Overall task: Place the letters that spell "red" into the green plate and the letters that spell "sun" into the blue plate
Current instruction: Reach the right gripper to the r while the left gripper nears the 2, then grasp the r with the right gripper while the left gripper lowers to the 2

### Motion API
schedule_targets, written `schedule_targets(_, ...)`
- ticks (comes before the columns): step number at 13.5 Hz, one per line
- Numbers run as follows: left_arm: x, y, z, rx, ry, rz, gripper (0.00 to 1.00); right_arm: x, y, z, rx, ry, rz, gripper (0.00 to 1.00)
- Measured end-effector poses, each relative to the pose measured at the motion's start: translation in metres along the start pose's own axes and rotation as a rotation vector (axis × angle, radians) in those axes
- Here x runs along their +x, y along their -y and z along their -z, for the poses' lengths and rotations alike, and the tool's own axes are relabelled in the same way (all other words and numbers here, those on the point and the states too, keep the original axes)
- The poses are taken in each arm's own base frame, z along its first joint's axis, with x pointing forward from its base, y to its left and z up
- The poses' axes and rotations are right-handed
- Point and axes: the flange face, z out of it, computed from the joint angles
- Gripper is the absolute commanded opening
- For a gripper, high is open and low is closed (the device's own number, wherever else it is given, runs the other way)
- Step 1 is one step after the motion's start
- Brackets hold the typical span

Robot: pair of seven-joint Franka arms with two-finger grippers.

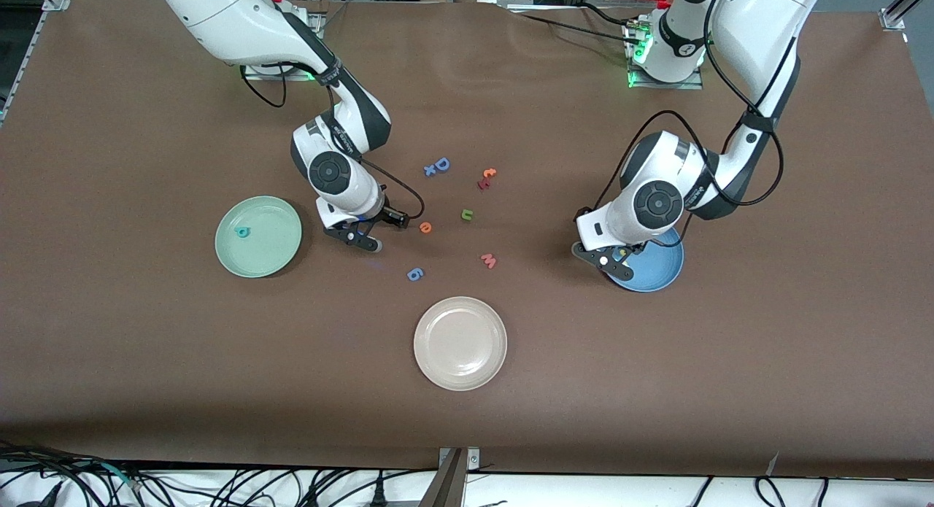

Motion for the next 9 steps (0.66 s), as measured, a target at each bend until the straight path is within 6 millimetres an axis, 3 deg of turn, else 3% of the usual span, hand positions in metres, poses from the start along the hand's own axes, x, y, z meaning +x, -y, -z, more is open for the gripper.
schedule_targets(2,0.002,-0.018,0.001,-0.001,-0.003,0.034,0.93,0.000,0.000,0.001,0.000,-0.001,-0.011,0.63)
schedule_targets(3,0.003,-0.031,0.002,0.000,-0.004,0.052,0.89,0.000,0.000,0.001,0.000,-0.001,-0.014,0.56)
schedule_targets(5,0.004,-0.060,0.002,0.008,-0.006,0.089,0.38,0.000,0.000,0.001,0.000,-0.001,-0.017,0.47)
schedule_targets(7,0.005,-0.086,0.002,0.015,-0.011,0.125,0.35,-0.001,0.001,0.003,0.003,-0.004,-0.018,0.38)
schedule_targets(9,0.004,-0.109,-0.002,0.020,-0.014,0.178,0.35,-0.001,0.002,0.004,0.004,-0.005,-0.019,0.38)
